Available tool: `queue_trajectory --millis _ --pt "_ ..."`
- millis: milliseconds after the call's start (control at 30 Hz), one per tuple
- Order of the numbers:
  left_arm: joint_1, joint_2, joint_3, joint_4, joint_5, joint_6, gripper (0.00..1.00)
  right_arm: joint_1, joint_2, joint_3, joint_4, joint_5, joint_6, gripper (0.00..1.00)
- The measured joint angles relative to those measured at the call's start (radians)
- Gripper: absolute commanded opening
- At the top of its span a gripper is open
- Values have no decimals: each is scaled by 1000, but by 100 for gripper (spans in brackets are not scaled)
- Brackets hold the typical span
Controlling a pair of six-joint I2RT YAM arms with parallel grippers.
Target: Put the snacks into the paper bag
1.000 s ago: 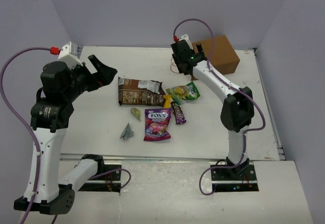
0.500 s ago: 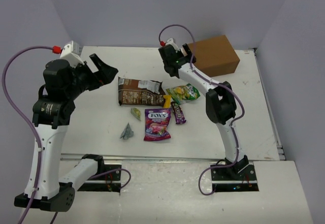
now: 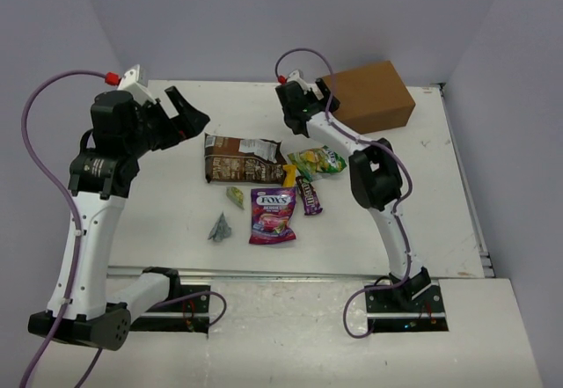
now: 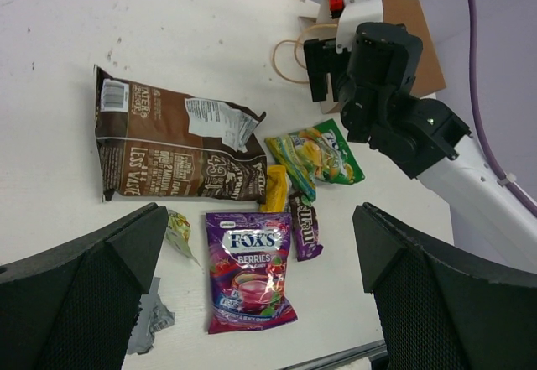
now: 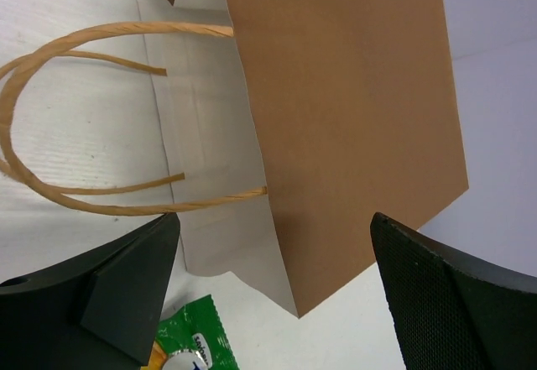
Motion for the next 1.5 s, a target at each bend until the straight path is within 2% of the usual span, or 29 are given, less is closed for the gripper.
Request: queue_trajectory --millis 333,400,433,467,500,533,800,900,1167,1367,1500 --pt "0 41 -1 8 0 1 100 -77 76 18 20 41 -21 99" --pt "0 52 -1 11 0 1 100 -89 94 36 39 58 -35 89" --pt "0 58 -1 13 0 1 100 -95 102 44 49 66 -40 78" --pt "0 63 -1 13 1 1 100 -101 106 47 59 74 -49 58" --pt "0 69 -1 13 1 1 100 -106 108 47 69 83 -62 9" --pt "0 73 -1 13 1 1 100 -113 110 47 85 93 -74 0" --pt "0 87 0 18 1 1 100 -150 118 39 300 189 -193 0" --pt "0 97 10 21 2 2 100 -156 90 5 299 188 -172 0" --pt "0 107 17 26 -24 6 100 -172 -61 87 -106 71 122 0" --pt "0 105 36 -10 -90 29 100 -229 -319 86 -385 -107 368 0" --pt "0 100 45 -21 -107 31 100 -297 -525 -10 -493 -260 497 0"
